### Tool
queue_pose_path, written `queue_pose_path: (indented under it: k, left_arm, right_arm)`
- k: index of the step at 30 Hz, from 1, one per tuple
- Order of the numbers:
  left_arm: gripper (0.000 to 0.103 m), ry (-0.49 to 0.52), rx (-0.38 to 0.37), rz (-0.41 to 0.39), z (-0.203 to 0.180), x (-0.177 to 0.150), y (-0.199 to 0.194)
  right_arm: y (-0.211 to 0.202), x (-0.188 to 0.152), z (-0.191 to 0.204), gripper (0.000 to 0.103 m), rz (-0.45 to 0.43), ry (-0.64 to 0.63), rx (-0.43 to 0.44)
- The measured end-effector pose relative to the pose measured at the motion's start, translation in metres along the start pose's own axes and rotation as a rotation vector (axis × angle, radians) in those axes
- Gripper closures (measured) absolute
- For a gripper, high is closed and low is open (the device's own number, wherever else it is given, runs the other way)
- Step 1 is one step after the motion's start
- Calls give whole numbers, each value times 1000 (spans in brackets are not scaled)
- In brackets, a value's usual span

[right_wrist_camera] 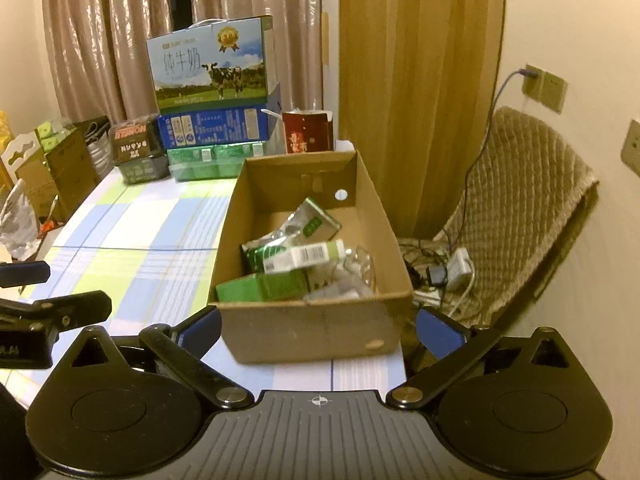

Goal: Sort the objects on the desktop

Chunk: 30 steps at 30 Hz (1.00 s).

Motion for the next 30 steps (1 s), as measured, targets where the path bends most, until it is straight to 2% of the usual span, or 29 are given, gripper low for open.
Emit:
queue_pose_path:
  k: [12,30]
  left_arm:
    - [1,-13,-18,7,-8,-25,-28]
    - [1,6,-19,-3,-18,-32,-42]
  right_arm:
    - [-44,-15,12,2,-24,2,15]
    - [-63,-20,14,2,-54,19,2]
Point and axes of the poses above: each gripper's, at about its wrist camera, not at the fingertips, and y roughly the way its jaws point, z to its left, x to its top, the point moved 7 cm from there along y, roughly the way its jaws point, and after that the axes turned 1 degree about -z, right-handed, at the moved point
